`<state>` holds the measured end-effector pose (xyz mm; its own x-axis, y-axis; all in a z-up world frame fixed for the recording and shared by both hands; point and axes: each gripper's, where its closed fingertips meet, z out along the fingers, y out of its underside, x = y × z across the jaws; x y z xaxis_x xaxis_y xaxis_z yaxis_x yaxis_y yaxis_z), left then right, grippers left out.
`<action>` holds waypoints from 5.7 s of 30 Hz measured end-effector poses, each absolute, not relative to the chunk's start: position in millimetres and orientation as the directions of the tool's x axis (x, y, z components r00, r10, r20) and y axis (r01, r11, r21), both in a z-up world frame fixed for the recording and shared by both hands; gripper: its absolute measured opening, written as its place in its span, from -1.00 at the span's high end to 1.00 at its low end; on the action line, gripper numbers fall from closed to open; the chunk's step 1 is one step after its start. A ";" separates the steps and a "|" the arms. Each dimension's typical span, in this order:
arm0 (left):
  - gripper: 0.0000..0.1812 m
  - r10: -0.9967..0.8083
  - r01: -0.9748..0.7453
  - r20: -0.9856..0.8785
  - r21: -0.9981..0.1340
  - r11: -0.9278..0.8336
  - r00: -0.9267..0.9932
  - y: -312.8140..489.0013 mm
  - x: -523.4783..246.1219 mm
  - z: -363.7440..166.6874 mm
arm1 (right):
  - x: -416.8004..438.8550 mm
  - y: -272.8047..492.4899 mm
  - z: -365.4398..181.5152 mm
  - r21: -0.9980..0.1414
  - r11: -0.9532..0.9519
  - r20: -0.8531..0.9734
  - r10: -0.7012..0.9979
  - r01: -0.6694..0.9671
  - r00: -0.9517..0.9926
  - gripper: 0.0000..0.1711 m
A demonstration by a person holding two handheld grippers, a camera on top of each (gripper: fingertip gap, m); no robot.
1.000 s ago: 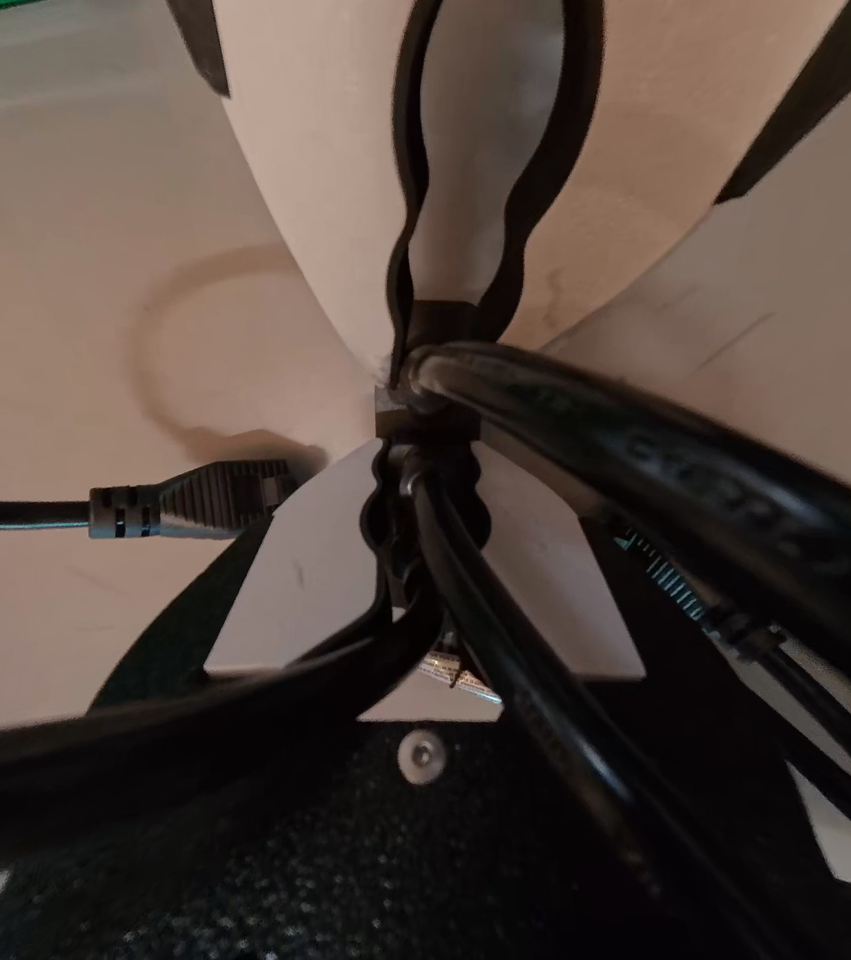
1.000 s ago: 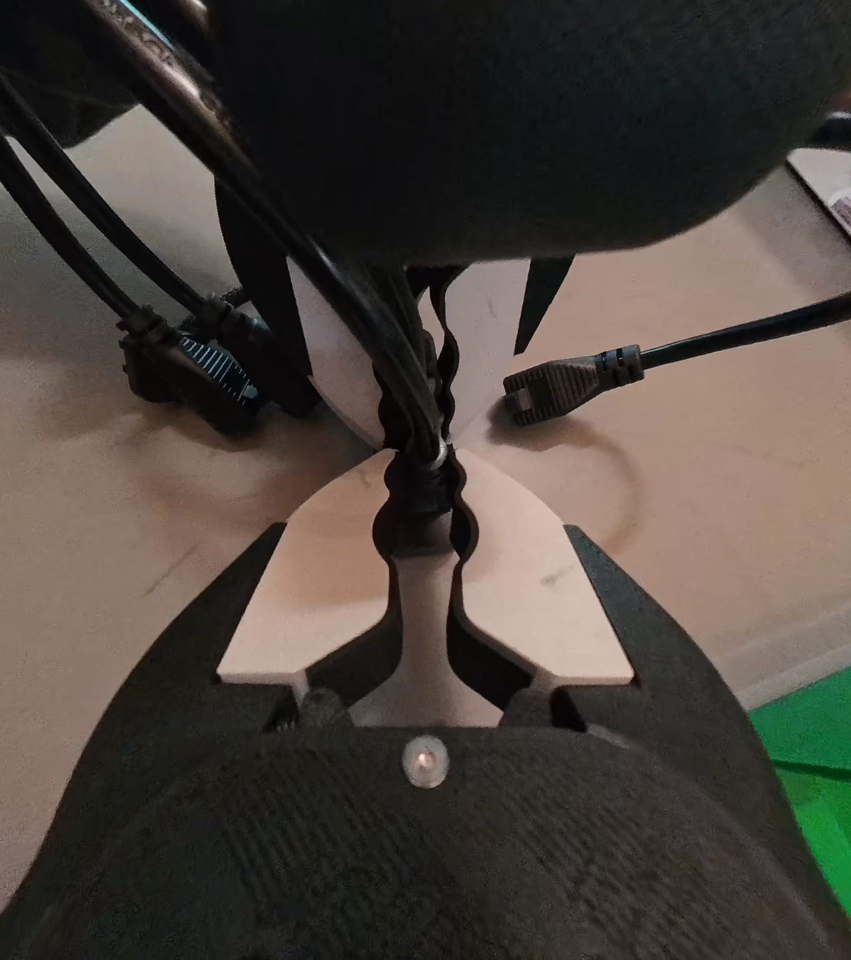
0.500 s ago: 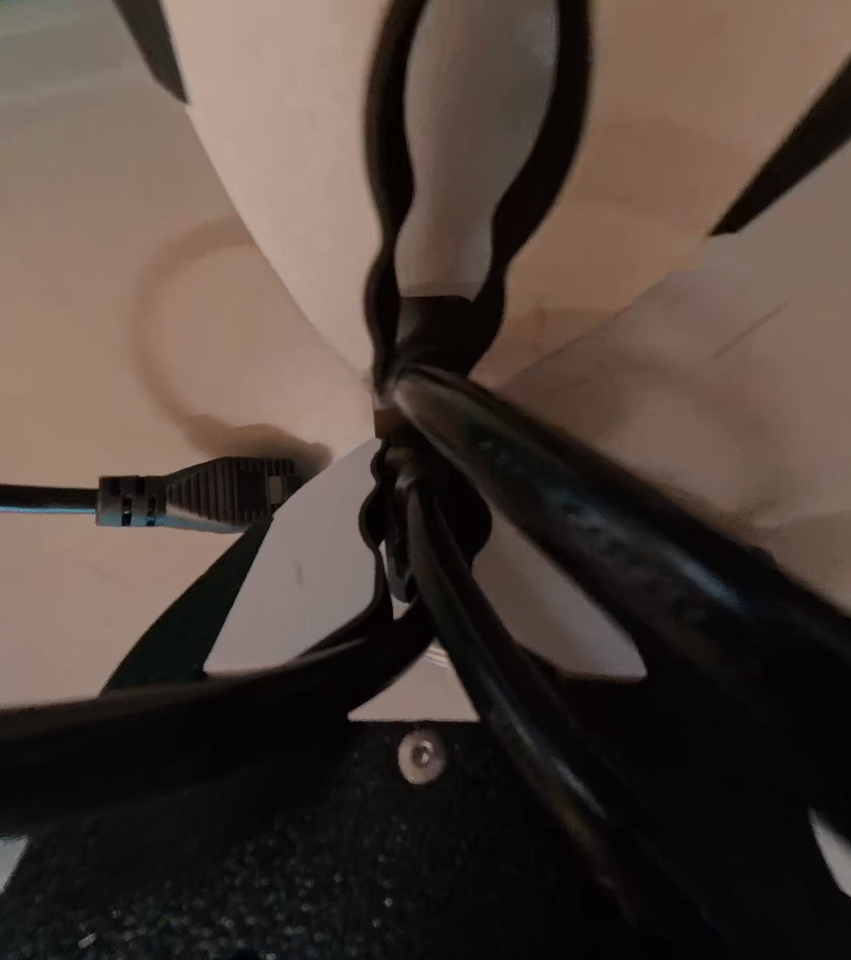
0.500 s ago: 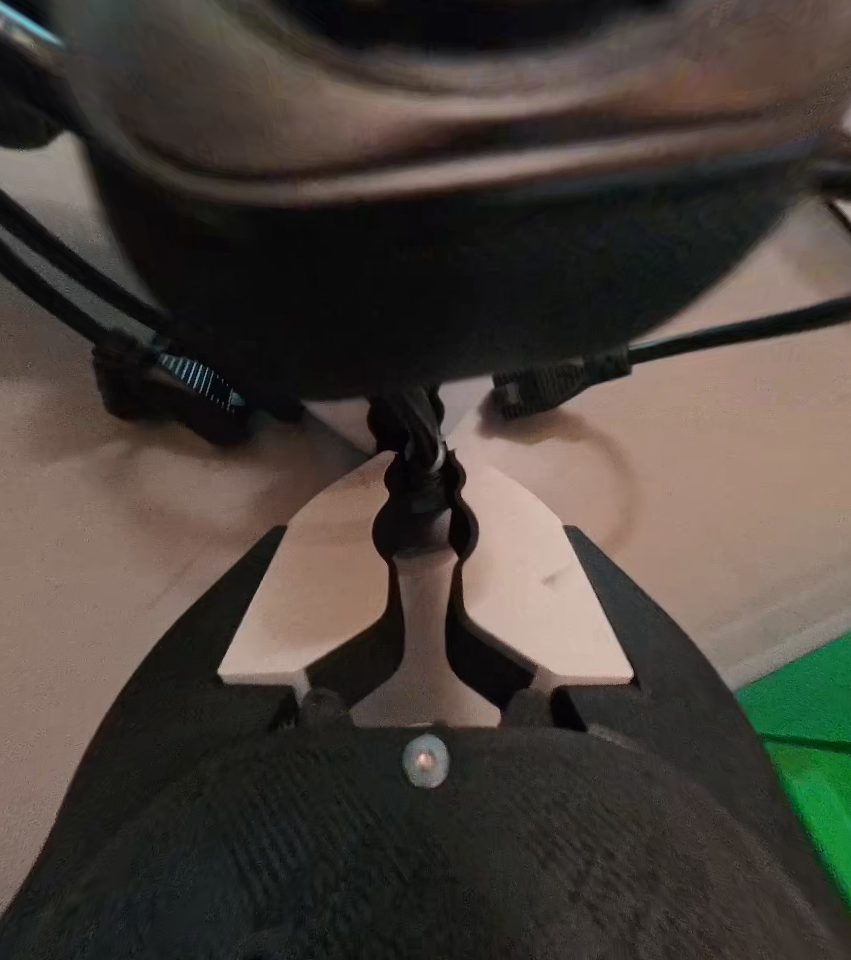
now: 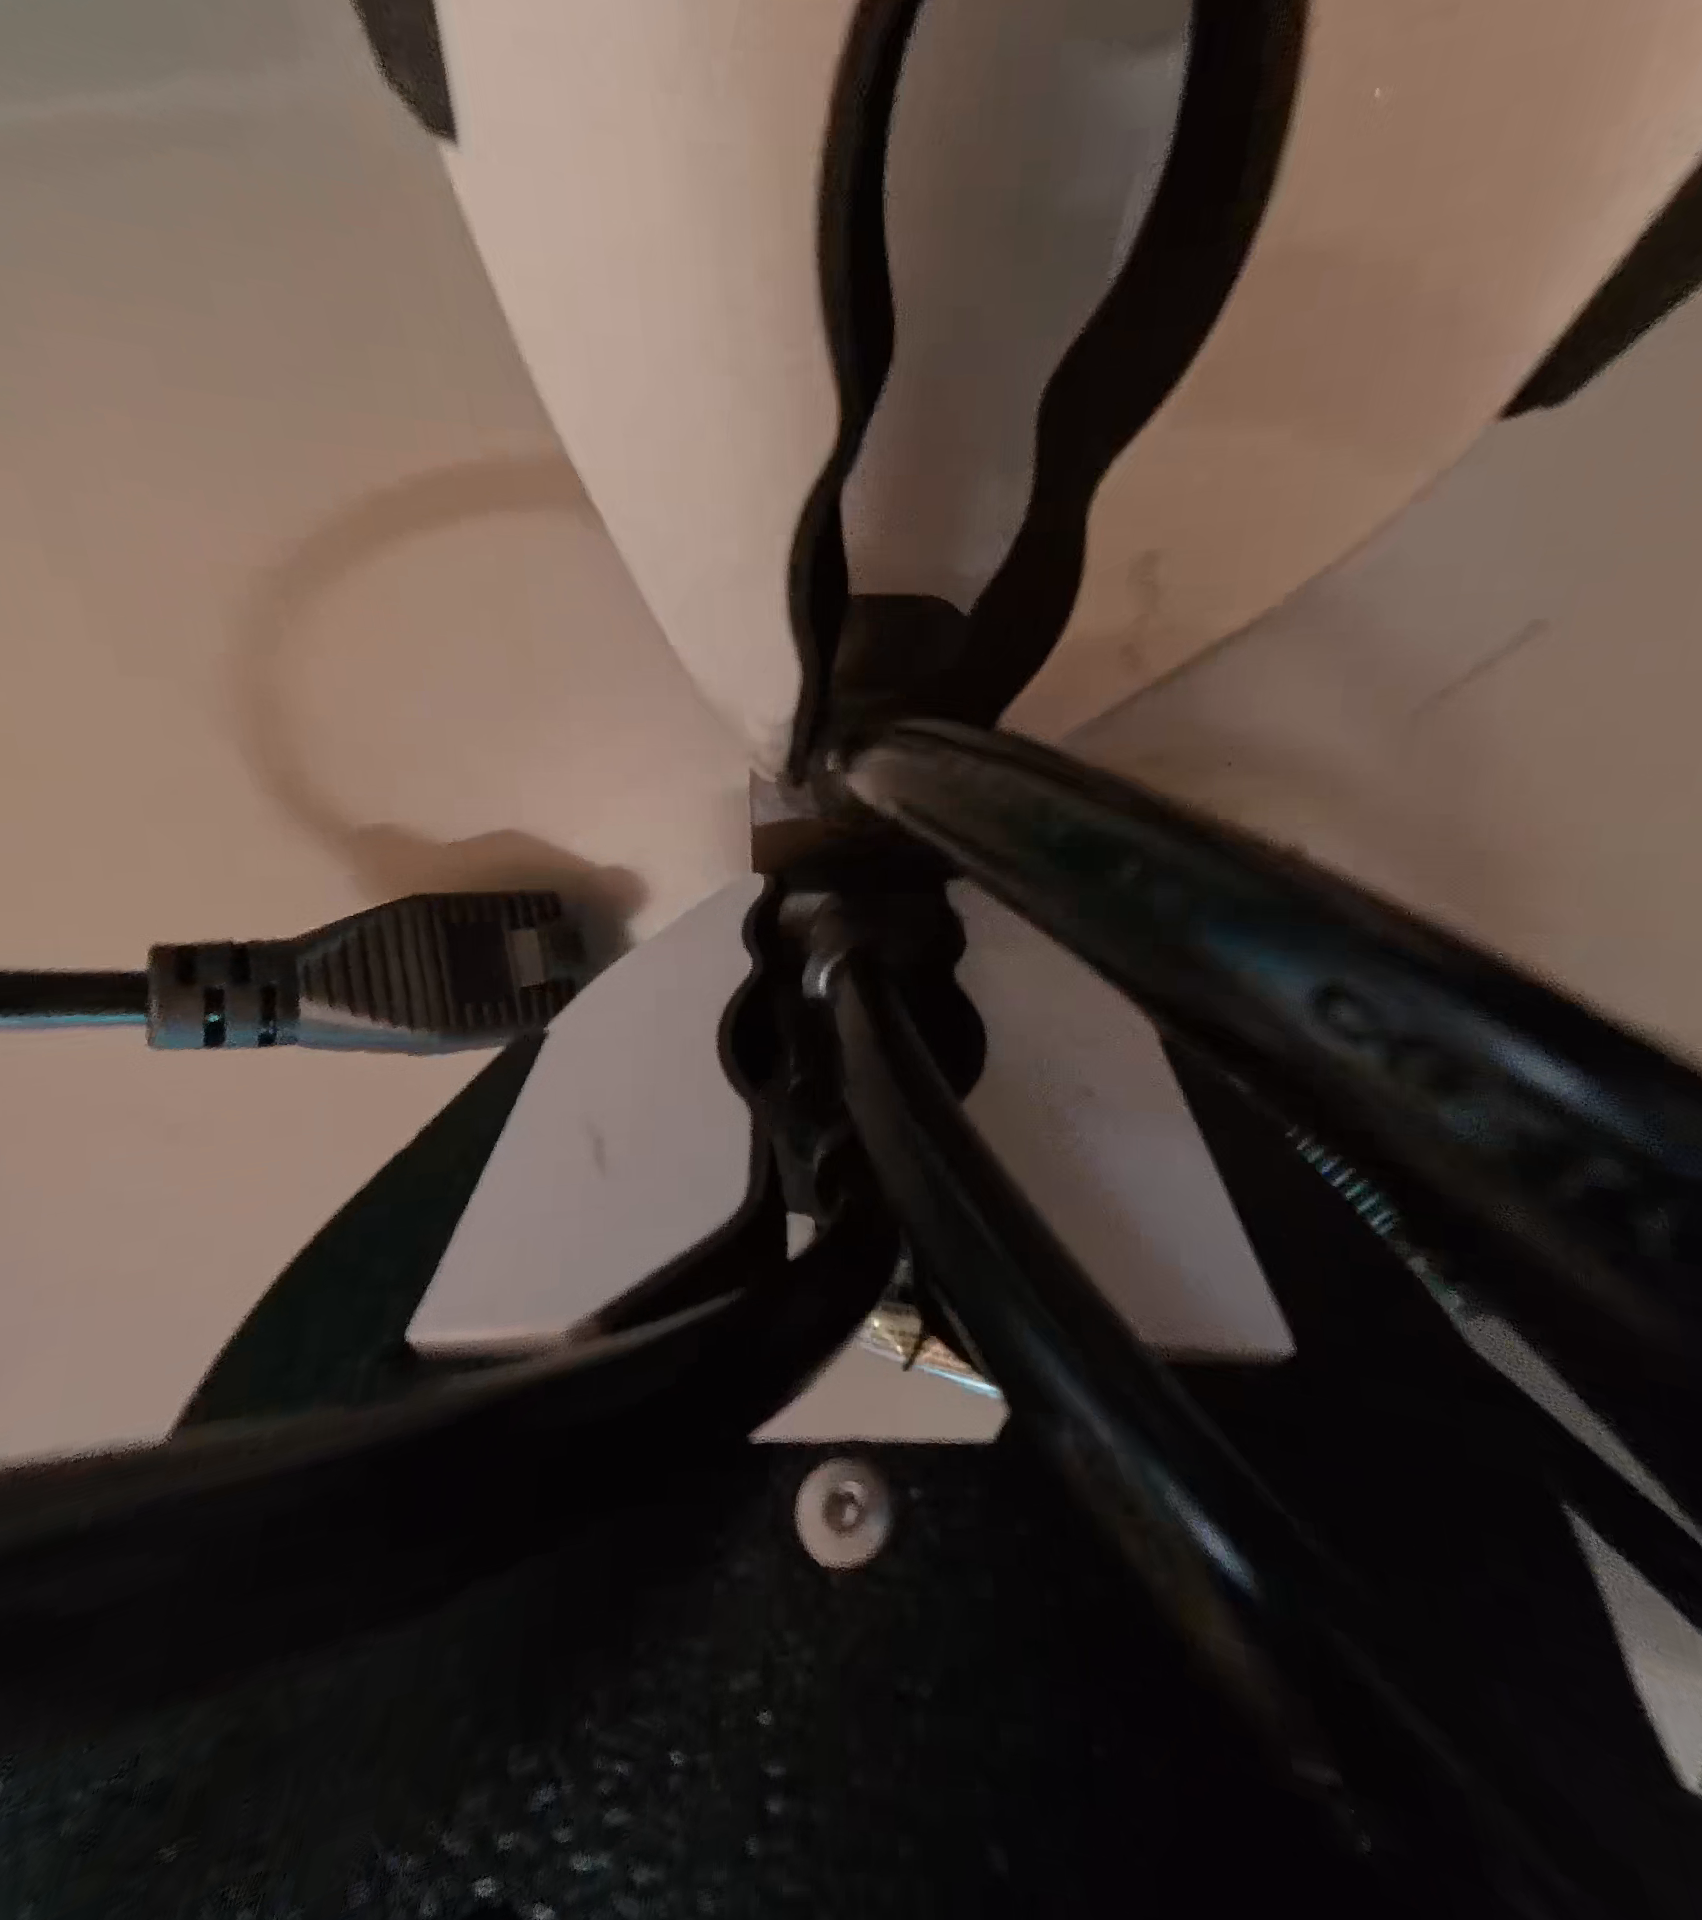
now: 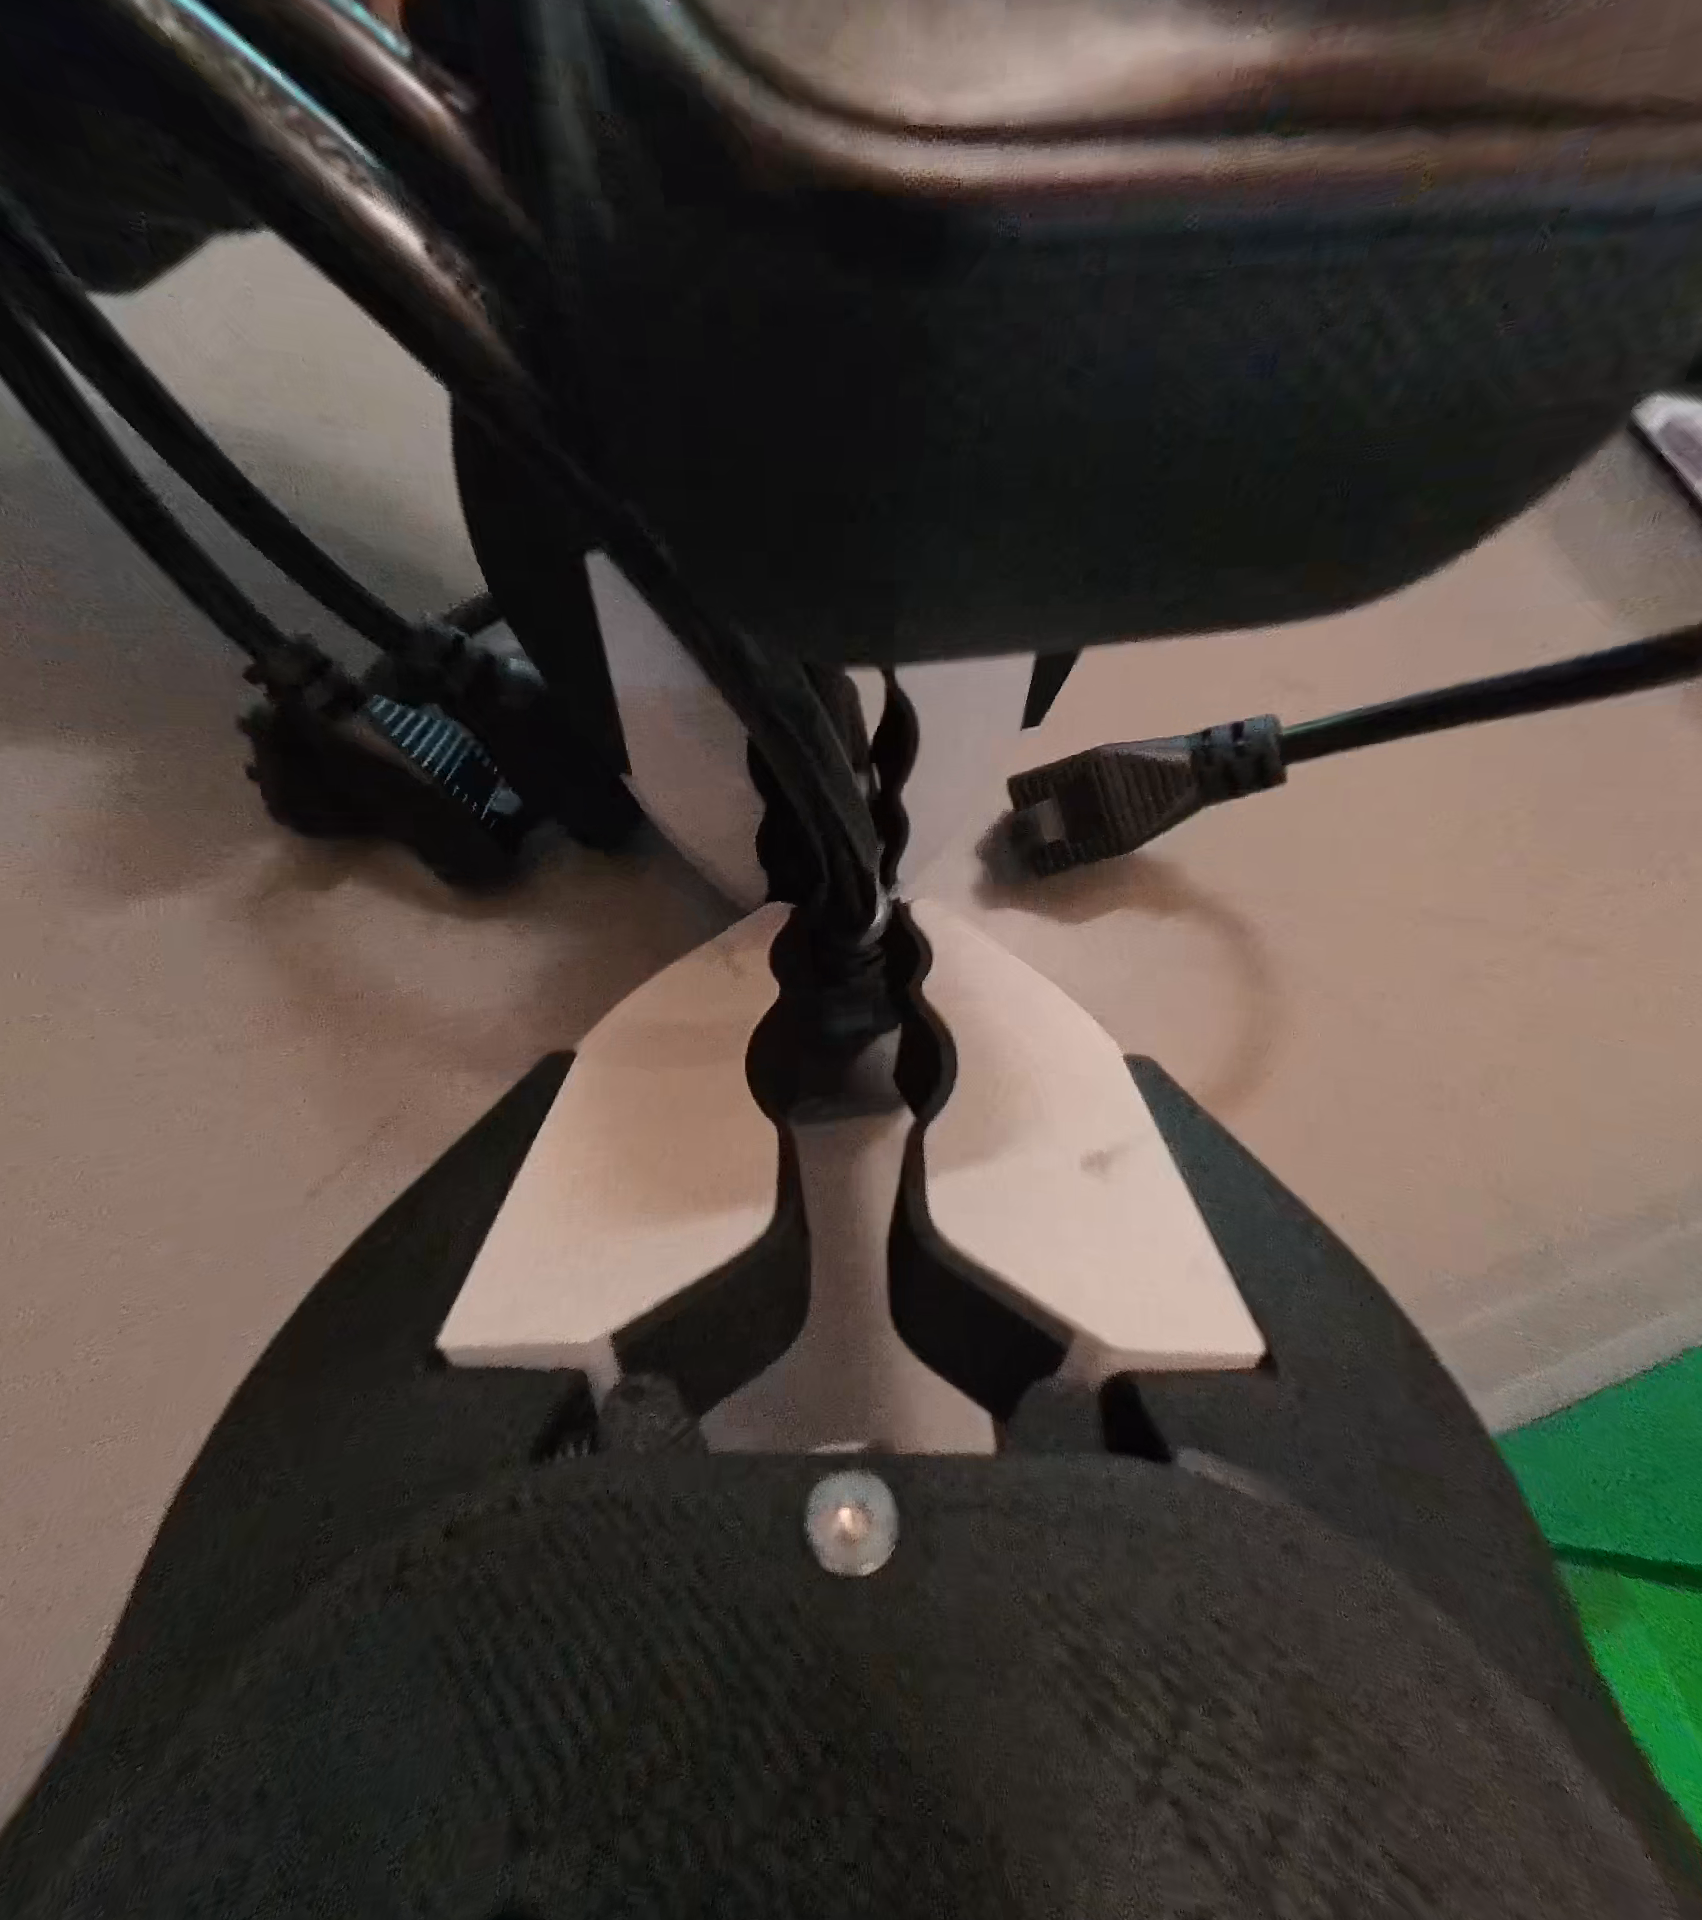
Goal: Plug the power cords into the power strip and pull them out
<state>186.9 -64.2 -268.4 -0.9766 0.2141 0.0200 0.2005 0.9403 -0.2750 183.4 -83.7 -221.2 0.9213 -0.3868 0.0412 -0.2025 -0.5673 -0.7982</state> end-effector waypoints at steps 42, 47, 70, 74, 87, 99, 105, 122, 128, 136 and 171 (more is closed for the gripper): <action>0.72 0.168 0.167 -0.022 -0.279 0.946 -0.986 -67.4 190.1 -267.6 | 191.9 -86.1 -214.9 -0.855 -0.416 -0.116 -0.429 -0.309 0.896 0.86; 0.72 0.206 0.198 -0.001 -0.286 0.938 -0.978 -65.7 183.3 -268.3 | 180.6 -84.4 -216.6 -0.860 -0.434 -0.071 -0.421 -0.270 0.904 0.85; 0.72 0.176 0.173 -0.017 -0.307 0.936 -0.984 -65.6 145.8 -266.9 | 145.6 -82.5 -217.8 -0.900 -0.388 0.079 -0.593 -0.199 0.802 0.81; 0.71 0.206 0.192 0.007 -0.337 0.922 -0.979 -66.1 147.5 -267.1 | 148.6 -80.6 -219.0 -0.915 -0.351 0.040 -0.569 -0.199 0.822 0.82; 0.72 0.193 0.186 -0.017 -0.359 0.915 -0.981 -66.2 146.0 -267.0 | 148.4 -77.1 -222.7 -0.917 -0.360 0.020 -0.469 -0.170 0.883 0.82; 0.72 0.154 0.152 -0.018 -0.304 0.941 -0.988 -65.4 146.1 -267.1 | 148.8 -77.3 -222.3 -0.927 -0.329 0.007 -0.497 -0.180 0.868 0.82; 0.72 0.150 0.145 -0.008 -0.296 0.944 -0.989 -65.6 145.7 -267.2 | 148.8 -77.8 -222.4 -0.927 -0.330 0.013 -0.500 -0.176 0.866 0.82; 0.72 0.127 0.120 0.003 -0.307 0.944 -0.992 -67.0 146.3 -267.5 | 149.1 -77.7 -222.9 -0.920 -0.350 0.026 -0.505 -0.177 0.863 0.81; 0.72 0.116 0.108 0.008 -0.297 0.949 -0.993 -67.3 146.6 -267.5 | 149.5 -78.0 -223.5 -0.905 -0.377 0.038 -0.528 -0.195 0.849 0.81; 0.72 0.127 0.120 0.003 -0.303 0.945 -0.992 -67.7 146.8 -267.7 | 149.7 -77.8 -223.1 -0.918 -0.344 0.008 -0.517 -0.199 0.856 0.82; 0.71 0.160 0.156 -0.007 -0.290 0.944 -0.987 -75.7 147.0 -268.0 | 145.6 -86.8 -222.4 -0.872 -0.465 0.101 -0.475 -0.152 0.874 0.83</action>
